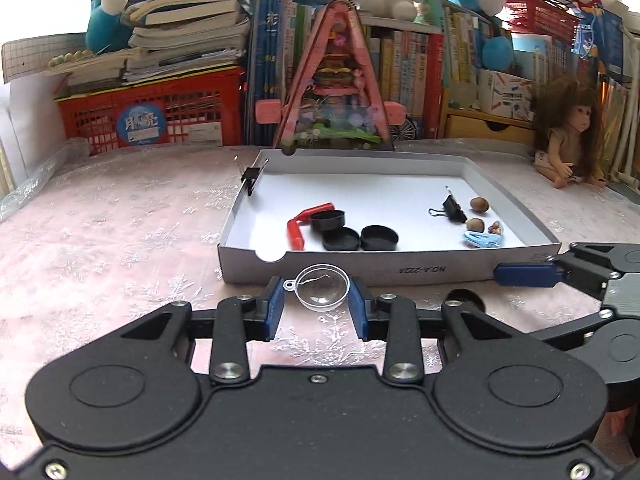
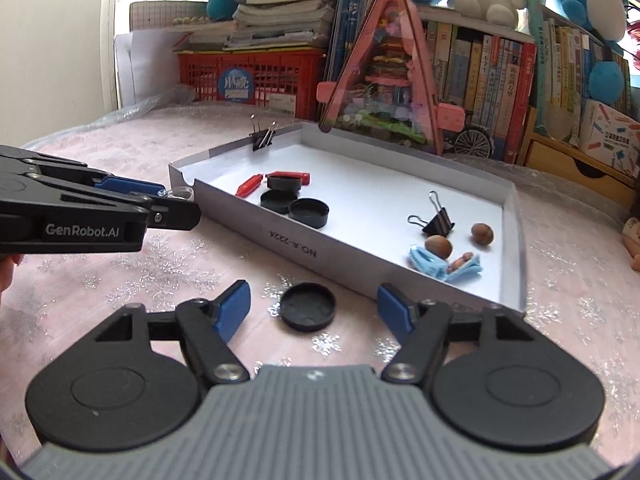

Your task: Organize rigid objects

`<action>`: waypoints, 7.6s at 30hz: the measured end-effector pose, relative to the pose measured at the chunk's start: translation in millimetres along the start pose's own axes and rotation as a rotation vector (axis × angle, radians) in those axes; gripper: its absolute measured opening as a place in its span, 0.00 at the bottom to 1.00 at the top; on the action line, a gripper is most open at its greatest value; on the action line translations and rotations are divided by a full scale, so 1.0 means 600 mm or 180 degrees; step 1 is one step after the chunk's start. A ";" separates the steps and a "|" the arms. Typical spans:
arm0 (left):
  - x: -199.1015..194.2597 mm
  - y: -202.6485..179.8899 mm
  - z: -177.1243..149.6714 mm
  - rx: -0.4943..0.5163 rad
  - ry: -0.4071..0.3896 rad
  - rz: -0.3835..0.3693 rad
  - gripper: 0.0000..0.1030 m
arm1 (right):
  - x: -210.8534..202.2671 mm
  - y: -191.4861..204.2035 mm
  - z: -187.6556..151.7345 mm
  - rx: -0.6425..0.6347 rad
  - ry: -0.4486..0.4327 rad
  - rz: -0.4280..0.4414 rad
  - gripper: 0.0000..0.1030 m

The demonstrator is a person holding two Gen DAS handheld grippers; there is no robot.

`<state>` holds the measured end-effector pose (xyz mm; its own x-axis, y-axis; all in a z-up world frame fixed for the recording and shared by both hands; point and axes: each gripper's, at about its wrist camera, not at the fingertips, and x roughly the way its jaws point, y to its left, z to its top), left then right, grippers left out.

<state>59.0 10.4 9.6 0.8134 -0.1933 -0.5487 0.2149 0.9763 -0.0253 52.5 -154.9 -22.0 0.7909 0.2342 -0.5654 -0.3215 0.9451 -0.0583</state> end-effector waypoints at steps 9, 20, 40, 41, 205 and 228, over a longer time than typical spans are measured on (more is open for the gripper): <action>0.015 -0.001 -0.006 -0.0006 0.0040 -0.0025 0.32 | 0.013 0.006 0.005 0.0070 0.0119 -0.0064 0.36; 0.030 -0.013 0.021 -0.0071 -0.0016 -0.0074 0.32 | -0.014 -0.013 0.020 0.0155 -0.0002 -0.0111 0.36; 0.043 -0.038 0.041 -0.0055 -0.0078 -0.0111 0.32 | -0.035 -0.053 0.043 0.0348 -0.0145 -0.0264 0.36; 0.043 -0.039 0.042 -0.0051 -0.0078 -0.0108 0.32 | -0.034 -0.054 0.043 0.0352 -0.0144 -0.0269 0.36; 0.086 -0.040 -0.010 -0.0025 0.0409 0.0215 1.00 | -0.005 -0.100 -0.034 0.0803 0.0302 -0.0572 1.00; 0.087 -0.041 -0.010 -0.0028 0.0408 0.0220 1.00 | -0.004 -0.100 -0.035 0.0805 0.0300 -0.0570 1.00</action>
<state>93.0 -22.8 -23.4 0.7502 -0.1120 -0.6517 0.1555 0.9878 0.0093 58.8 -216.8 -34.2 0.7677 0.0480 -0.6391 -0.0327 0.9988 0.0358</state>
